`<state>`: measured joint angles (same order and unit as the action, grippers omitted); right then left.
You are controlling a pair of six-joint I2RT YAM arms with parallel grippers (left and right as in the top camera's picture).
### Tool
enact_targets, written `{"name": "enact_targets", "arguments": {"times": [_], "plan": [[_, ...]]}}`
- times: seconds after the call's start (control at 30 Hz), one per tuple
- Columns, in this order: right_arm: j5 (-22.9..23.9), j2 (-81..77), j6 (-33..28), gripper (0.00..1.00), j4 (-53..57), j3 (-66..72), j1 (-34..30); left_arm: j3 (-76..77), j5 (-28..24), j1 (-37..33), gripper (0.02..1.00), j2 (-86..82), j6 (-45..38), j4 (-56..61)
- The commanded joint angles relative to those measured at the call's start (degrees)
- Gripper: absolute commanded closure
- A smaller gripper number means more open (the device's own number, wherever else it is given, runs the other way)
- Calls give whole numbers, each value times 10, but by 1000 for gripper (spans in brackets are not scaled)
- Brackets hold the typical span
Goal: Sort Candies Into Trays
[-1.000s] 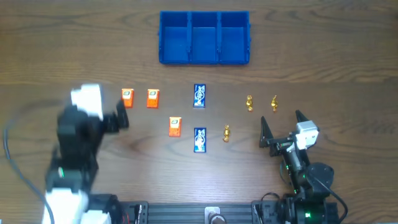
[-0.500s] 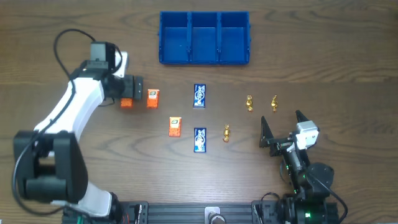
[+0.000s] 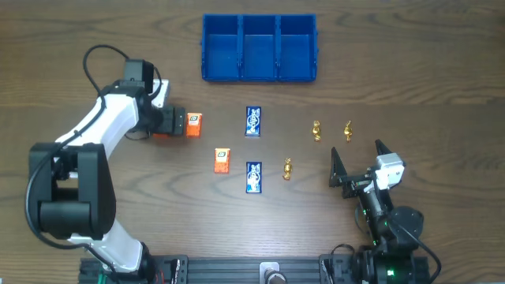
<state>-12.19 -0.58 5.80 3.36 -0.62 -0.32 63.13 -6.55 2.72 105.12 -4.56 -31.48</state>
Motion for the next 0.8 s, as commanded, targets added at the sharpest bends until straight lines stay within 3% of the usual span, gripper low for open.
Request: {"name": "enact_targets", "arguments": {"times": [0.03, 0.27, 0.5, 0.8], "plan": [[1, 4, -5, 1, 1, 2, -9, 12, 12, -2, 60, 13, -8, -3], [1, 4, -5, 1, 1, 2, -9, 12, 27, -2, 213, 20, -2, -2], [1, 4, -5, 1, 1, 2, -9, 12, 36, -1, 303, 27, -1, -1], [1, 4, -5, 1, 1, 2, -9, 12, 36, -1, 632, 29, 9, 0]]}}
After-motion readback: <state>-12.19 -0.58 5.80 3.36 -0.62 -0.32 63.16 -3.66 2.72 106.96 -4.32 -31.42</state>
